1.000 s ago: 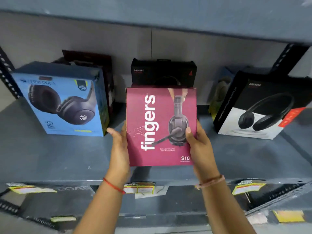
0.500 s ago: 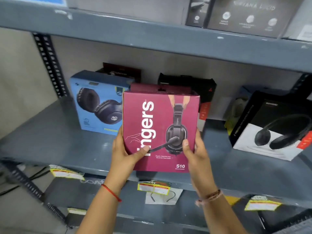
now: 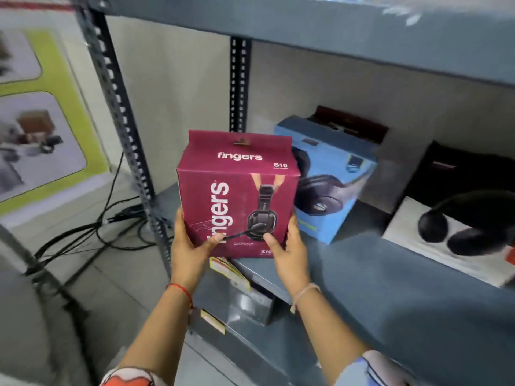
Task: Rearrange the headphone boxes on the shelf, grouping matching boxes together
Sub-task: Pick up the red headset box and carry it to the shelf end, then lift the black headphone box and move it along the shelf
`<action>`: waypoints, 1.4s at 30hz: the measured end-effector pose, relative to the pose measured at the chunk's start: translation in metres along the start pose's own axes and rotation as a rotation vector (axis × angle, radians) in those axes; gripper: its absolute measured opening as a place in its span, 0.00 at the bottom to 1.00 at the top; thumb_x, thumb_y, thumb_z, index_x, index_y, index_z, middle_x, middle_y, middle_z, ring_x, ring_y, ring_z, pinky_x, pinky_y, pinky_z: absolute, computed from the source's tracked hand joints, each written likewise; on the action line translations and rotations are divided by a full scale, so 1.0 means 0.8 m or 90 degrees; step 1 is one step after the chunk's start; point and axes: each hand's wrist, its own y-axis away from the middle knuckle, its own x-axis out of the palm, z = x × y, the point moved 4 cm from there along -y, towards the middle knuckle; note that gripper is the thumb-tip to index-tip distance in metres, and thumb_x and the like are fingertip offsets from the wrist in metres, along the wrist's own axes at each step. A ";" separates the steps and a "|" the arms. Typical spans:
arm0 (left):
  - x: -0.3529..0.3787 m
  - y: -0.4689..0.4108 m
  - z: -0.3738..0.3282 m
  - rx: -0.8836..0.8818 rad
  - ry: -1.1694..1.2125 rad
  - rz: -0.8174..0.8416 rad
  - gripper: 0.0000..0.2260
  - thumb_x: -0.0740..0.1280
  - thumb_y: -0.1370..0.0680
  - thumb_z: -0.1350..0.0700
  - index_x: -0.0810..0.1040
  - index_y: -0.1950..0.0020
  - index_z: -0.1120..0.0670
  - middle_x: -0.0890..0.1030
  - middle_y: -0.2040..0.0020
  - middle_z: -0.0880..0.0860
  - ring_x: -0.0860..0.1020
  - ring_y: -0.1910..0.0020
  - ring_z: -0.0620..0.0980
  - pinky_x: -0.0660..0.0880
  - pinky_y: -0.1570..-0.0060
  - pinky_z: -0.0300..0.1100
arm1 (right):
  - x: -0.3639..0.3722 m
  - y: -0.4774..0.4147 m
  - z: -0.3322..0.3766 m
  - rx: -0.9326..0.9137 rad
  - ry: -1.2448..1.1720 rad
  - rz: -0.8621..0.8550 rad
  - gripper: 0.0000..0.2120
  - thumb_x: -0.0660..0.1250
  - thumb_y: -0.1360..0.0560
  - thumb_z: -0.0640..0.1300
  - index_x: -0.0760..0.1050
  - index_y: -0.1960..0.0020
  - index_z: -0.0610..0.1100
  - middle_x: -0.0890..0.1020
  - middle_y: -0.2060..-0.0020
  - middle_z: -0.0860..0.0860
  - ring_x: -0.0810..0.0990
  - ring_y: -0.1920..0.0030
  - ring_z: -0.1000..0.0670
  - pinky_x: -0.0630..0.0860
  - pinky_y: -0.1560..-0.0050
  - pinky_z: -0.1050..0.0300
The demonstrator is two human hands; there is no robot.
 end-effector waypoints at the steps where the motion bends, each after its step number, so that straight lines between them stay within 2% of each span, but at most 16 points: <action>1: -0.009 -0.017 0.006 -0.002 -0.006 -0.014 0.34 0.75 0.34 0.62 0.64 0.33 0.45 0.77 0.46 0.40 0.77 0.52 0.28 0.75 0.45 0.39 | 0.018 -0.015 -0.002 0.001 -0.012 0.003 0.34 0.66 0.26 0.39 0.55 0.31 0.64 0.71 0.44 0.71 0.75 0.41 0.55 0.71 0.33 0.49; 3: -0.026 -0.051 0.019 -0.012 -0.024 -0.038 0.36 0.75 0.36 0.55 0.63 0.32 0.41 0.78 0.46 0.40 0.77 0.48 0.34 0.74 0.42 0.44 | 0.052 -0.047 -0.003 -0.007 -0.006 -0.006 0.34 0.66 0.26 0.38 0.54 0.27 0.57 0.70 0.45 0.71 0.74 0.41 0.55 0.70 0.34 0.52; 6: -0.038 -0.103 0.035 -0.016 -0.038 -0.052 0.39 0.74 0.33 0.63 0.58 0.27 0.48 0.76 0.42 0.49 0.76 0.44 0.48 0.71 0.36 0.50 | 0.090 -0.090 -0.006 -0.001 0.014 -0.035 0.32 0.66 0.25 0.36 0.56 0.25 0.47 0.72 0.39 0.62 0.74 0.37 0.49 0.66 0.37 0.62; 8: -0.039 -0.127 0.042 -0.006 -0.048 -0.060 0.39 0.73 0.32 0.65 0.57 0.27 0.48 0.75 0.41 0.49 0.75 0.43 0.48 0.71 0.37 0.47 | 0.104 -0.111 -0.006 0.002 0.041 -0.052 0.32 0.66 0.25 0.37 0.56 0.25 0.45 0.74 0.35 0.51 0.74 0.37 0.47 0.65 0.39 0.66; 10: -0.039 -0.141 0.047 0.003 -0.054 -0.069 0.39 0.73 0.32 0.64 0.57 0.27 0.47 0.75 0.40 0.48 0.75 0.43 0.48 0.70 0.39 0.44 | 0.111 -0.129 -0.009 0.007 0.052 -0.050 0.33 0.66 0.25 0.39 0.56 0.25 0.45 0.73 0.32 0.45 0.73 0.34 0.45 0.65 0.35 0.64; 12: -0.039 -0.148 0.047 0.002 -0.050 -0.062 0.38 0.73 0.31 0.63 0.57 0.27 0.47 0.75 0.40 0.47 0.75 0.43 0.48 0.70 0.39 0.44 | 0.116 -0.137 -0.012 0.003 0.050 -0.035 0.34 0.67 0.26 0.41 0.56 0.25 0.47 0.72 0.31 0.44 0.72 0.32 0.44 0.66 0.29 0.51; 14: -0.039 -0.143 0.050 -0.006 -0.043 -0.058 0.37 0.72 0.31 0.64 0.58 0.28 0.48 0.73 0.38 0.48 0.73 0.40 0.47 0.68 0.36 0.45 | 0.115 -0.127 -0.019 0.020 0.039 -0.012 0.35 0.68 0.29 0.41 0.57 0.26 0.52 0.71 0.30 0.48 0.71 0.32 0.47 0.66 0.29 0.45; 16: -0.040 -0.110 0.056 0.006 -0.068 -0.119 0.36 0.72 0.31 0.63 0.58 0.28 0.51 0.71 0.34 0.51 0.70 0.35 0.49 0.66 0.32 0.51 | 0.103 -0.097 -0.031 0.039 0.029 -0.012 0.37 0.68 0.30 0.37 0.58 0.27 0.56 0.70 0.31 0.52 0.70 0.31 0.50 0.64 0.28 0.48; 19: -0.013 -0.030 0.056 0.051 -0.251 -0.209 0.29 0.68 0.29 0.50 0.63 0.33 0.60 0.69 0.34 0.65 0.67 0.34 0.60 0.65 0.33 0.58 | 0.059 -0.043 -0.042 0.070 0.021 -0.056 0.31 0.70 0.29 0.35 0.65 0.30 0.50 0.72 0.33 0.50 0.71 0.34 0.50 0.66 0.31 0.54; 24: 0.135 0.075 0.025 0.116 -0.278 0.105 0.23 0.60 0.28 0.46 0.70 0.40 0.60 0.76 0.46 0.63 0.69 0.45 0.56 0.62 0.43 0.43 | -0.083 0.044 -0.051 0.061 0.089 -0.161 0.19 0.72 0.35 0.42 0.75 0.44 0.47 0.74 0.42 0.52 0.75 0.39 0.53 0.70 0.41 0.68; 27: 0.228 0.121 0.015 0.046 -0.235 0.256 0.23 0.67 0.29 0.50 0.71 0.39 0.61 0.77 0.43 0.61 0.73 0.43 0.60 0.64 0.40 0.43 | -0.195 0.098 -0.057 0.083 0.116 -0.245 0.17 0.74 0.33 0.32 0.75 0.49 0.47 0.76 0.46 0.49 0.77 0.44 0.51 0.71 0.51 0.77; 30: 0.317 0.186 0.002 -0.014 -0.186 0.323 0.20 0.72 0.30 0.59 0.72 0.40 0.59 0.79 0.44 0.61 0.76 0.42 0.61 0.71 0.39 0.54 | -0.313 0.155 -0.068 0.103 0.154 -0.329 0.18 0.72 0.33 0.29 0.75 0.53 0.50 0.77 0.46 0.46 0.78 0.45 0.45 0.73 0.52 0.76; 33: 0.388 0.247 -0.014 -0.021 -0.180 0.363 0.21 0.73 0.30 0.60 0.72 0.41 0.62 0.79 0.44 0.62 0.76 0.42 0.60 0.70 0.42 0.48 | -0.407 0.199 -0.076 0.110 0.191 -0.381 0.19 0.72 0.33 0.29 0.74 0.55 0.53 0.77 0.44 0.41 0.78 0.47 0.45 0.74 0.53 0.75; 37: 0.473 0.314 -0.032 -0.025 -0.179 0.443 0.23 0.72 0.30 0.56 0.71 0.38 0.60 0.77 0.39 0.60 0.73 0.38 0.58 0.68 0.38 0.47 | -0.522 0.250 -0.088 0.138 0.158 -0.492 0.16 0.70 0.31 0.29 0.74 0.48 0.41 0.79 0.45 0.40 0.81 0.54 0.60 0.73 0.59 0.77; 40: 0.518 0.332 -0.036 -0.033 -0.184 0.493 0.27 0.72 0.29 0.54 0.69 0.34 0.58 0.74 0.34 0.59 0.70 0.34 0.57 0.66 0.32 0.50 | -0.590 0.270 -0.078 0.106 0.131 -0.638 0.28 0.73 0.34 0.43 0.69 0.38 0.33 0.75 0.39 0.34 0.77 0.41 0.42 0.73 0.49 0.73; 42: 0.534 0.334 -0.049 -0.084 -0.125 0.534 0.30 0.70 0.28 0.53 0.64 0.29 0.57 0.69 0.29 0.58 0.66 0.30 0.55 0.62 0.30 0.48 | -0.625 0.272 -0.061 0.092 0.143 -0.718 0.43 0.72 0.40 0.55 0.64 0.33 0.34 0.68 0.32 0.35 0.67 0.31 0.39 0.67 0.31 0.58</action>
